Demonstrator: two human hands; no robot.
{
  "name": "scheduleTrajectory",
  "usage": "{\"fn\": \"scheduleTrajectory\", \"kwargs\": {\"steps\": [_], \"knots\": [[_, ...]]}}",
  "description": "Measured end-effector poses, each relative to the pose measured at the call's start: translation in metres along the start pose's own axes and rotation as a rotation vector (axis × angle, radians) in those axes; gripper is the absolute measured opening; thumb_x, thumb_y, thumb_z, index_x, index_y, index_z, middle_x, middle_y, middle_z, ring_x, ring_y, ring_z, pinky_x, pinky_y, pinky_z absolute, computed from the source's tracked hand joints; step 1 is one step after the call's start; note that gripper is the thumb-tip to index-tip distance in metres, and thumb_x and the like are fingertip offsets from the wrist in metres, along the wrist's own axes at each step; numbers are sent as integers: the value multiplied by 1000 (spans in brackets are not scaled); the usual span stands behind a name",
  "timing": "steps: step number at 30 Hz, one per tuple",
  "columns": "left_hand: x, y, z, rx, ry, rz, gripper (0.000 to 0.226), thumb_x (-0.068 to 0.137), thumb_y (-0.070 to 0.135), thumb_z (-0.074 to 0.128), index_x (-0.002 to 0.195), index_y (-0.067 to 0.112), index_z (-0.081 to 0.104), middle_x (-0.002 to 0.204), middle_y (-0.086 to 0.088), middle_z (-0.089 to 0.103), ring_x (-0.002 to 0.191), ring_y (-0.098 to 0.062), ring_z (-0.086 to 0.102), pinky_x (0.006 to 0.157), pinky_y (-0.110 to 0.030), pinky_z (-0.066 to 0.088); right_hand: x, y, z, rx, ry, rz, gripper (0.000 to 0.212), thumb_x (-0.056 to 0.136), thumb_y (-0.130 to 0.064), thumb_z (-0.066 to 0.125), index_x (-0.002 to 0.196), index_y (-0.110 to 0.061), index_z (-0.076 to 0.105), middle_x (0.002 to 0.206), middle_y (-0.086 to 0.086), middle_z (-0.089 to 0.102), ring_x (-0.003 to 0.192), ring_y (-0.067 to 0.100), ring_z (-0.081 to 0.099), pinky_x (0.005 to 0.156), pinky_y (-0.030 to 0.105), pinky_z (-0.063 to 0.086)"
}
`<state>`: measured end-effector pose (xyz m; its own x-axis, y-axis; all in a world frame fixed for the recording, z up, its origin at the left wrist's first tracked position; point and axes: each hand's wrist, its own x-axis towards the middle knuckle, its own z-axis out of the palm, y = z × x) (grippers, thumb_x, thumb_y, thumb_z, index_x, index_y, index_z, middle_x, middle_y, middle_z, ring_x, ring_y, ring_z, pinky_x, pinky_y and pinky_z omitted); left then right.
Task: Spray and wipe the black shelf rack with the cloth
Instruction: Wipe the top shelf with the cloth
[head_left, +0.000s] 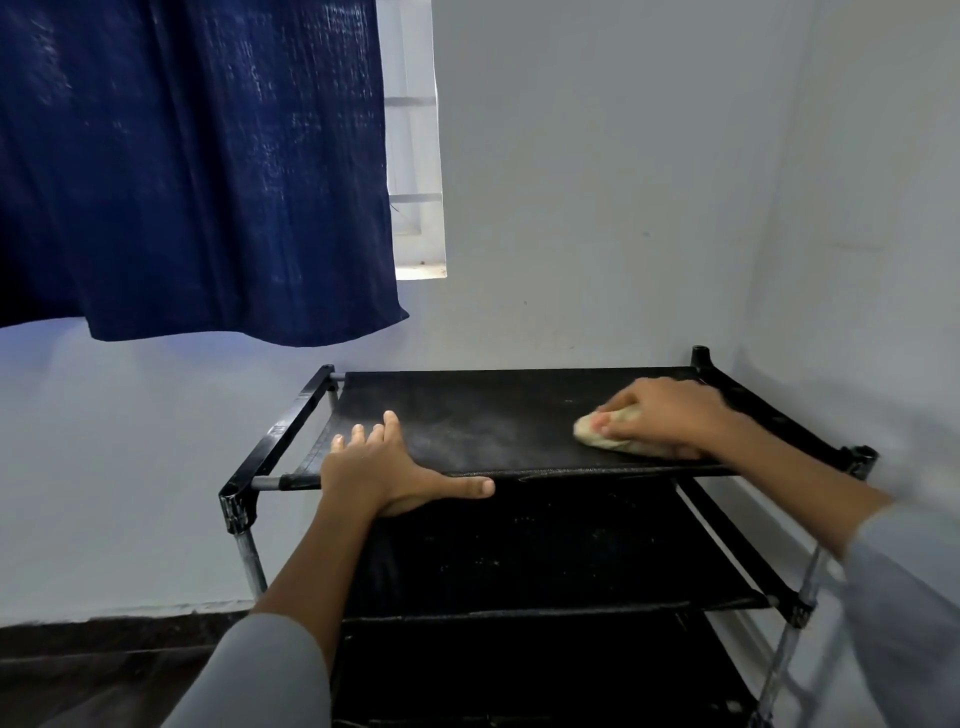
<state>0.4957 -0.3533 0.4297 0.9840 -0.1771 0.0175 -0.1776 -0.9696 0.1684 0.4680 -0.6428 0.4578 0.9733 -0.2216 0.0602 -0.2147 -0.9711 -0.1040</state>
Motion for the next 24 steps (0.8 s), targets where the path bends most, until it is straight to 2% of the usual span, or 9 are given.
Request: {"fn": "scheduleTrajectory", "kwargs": {"steps": [3,7,10,13,16,20,24], "knots": [[-2,1,0,19,16,-1,146,36,97,40,152,15,4,157,-9,18,145,-30,15,115,-46,17,3,21,1,1,12,78,38,80,-62,57,117,-54,59,121,-10,64,111,18,58,82,32,44],[-1,-1,2,29,55,17,148,32,99,36,152,17,7,155,-8,26,143,-30,21,113,-46,22,2,-9,2,17,62,34,38,82,-59,58,118,-49,61,121,-6,64,114,21,56,79,30,38],[1,-1,3,23,67,15,149,31,100,36,152,18,6,154,-7,30,142,-29,25,113,-45,24,0,-54,6,92,77,-45,41,78,-63,58,114,-45,66,122,-4,65,115,24,57,85,31,41],[1,0,3,-2,77,9,151,30,99,40,152,19,2,153,-5,30,142,-26,26,113,-43,24,2,-116,19,133,118,-154,42,72,-63,59,105,-39,70,114,1,68,107,27,60,78,32,41],[3,-3,4,-52,84,18,154,28,99,43,151,19,-3,152,-6,34,140,-25,30,112,-42,26,0,-156,25,111,127,-305,40,83,-62,54,112,-39,69,112,1,68,104,26,61,75,32,39],[1,-2,3,-53,59,26,151,31,98,45,151,21,-4,153,-6,31,140,-26,30,111,-44,27,-9,-133,12,107,3,-394,44,82,-71,51,120,-51,60,118,-6,64,108,21,59,78,32,38],[-1,-1,1,-18,53,14,150,32,99,43,152,20,-2,155,-5,28,140,-27,31,111,-45,28,-11,-86,-3,52,-114,-392,49,77,-77,50,121,-57,55,124,-13,61,109,17,58,79,33,42]]}}
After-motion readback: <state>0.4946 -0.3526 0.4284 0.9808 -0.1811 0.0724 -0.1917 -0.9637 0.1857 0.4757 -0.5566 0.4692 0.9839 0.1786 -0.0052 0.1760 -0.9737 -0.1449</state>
